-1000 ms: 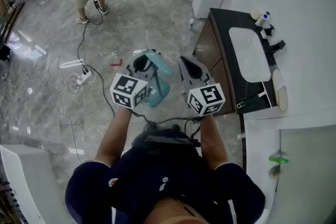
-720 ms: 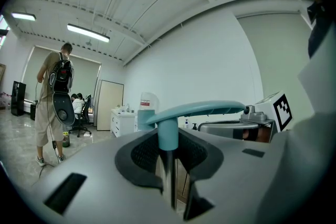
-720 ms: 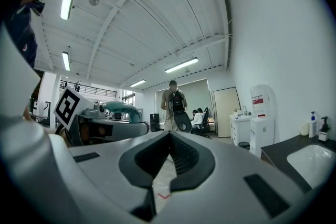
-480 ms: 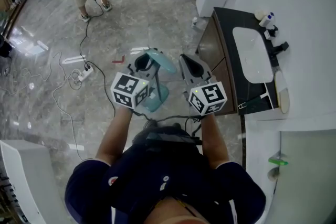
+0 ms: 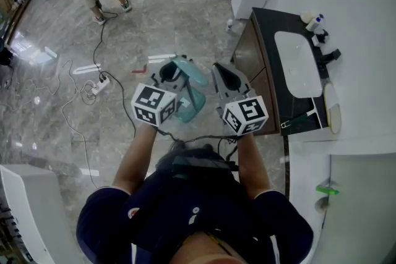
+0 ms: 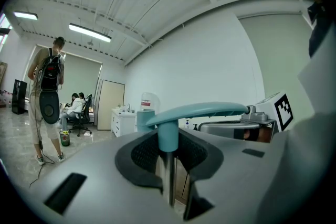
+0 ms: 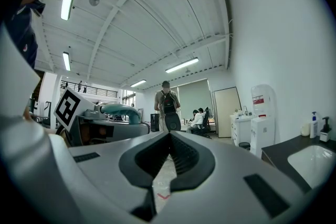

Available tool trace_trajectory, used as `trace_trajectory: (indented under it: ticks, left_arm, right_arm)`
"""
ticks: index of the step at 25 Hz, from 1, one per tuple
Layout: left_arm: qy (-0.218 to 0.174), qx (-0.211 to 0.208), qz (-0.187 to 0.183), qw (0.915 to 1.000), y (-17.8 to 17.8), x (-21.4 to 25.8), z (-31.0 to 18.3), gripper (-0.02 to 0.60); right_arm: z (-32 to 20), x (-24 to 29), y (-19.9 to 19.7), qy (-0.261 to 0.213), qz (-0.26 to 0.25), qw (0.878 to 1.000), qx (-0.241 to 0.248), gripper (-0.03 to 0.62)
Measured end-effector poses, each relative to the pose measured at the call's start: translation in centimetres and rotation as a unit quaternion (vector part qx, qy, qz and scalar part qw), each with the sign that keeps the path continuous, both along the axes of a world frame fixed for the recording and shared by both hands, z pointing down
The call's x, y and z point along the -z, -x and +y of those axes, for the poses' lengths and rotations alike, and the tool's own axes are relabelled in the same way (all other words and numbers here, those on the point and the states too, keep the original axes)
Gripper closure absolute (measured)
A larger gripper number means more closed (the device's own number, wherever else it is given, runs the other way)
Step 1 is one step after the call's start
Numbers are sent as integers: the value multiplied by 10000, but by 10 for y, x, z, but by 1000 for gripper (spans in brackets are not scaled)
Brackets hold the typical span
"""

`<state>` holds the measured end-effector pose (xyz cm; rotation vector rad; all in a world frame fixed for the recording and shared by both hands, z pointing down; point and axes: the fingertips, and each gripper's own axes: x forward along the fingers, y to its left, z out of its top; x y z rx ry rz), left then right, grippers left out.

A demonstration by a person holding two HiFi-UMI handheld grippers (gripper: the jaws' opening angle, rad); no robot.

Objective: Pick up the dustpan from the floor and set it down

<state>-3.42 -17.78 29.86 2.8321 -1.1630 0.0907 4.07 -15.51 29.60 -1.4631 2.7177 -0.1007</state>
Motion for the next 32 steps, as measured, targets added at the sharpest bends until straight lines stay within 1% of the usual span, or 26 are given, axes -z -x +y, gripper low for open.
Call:
trace_trajectory:
  ticks: [9, 15, 25, 32]
  left_arm:
    - [89, -80, -5, 9999, -8, -6, -8, 494]
    - [197, -115, -43, 9997, -12, -18, -13, 494]
    - [472, -199, -300, 9982, -33, -57, -35, 494]
    - [740, -272, -543, 9954, -50, -103, -52, 494]
  right_arm:
    - [-4, 1, -8, 12, -26, 10000, -93, 588]
    - [-6, -7, -12, 124, -50, 9998, -142, 588]
    - [-20, -45, -26, 556, -131, 9980, -264, 588]
    - [-28, -83, -44, 899, -108, 9947, -480, 588]
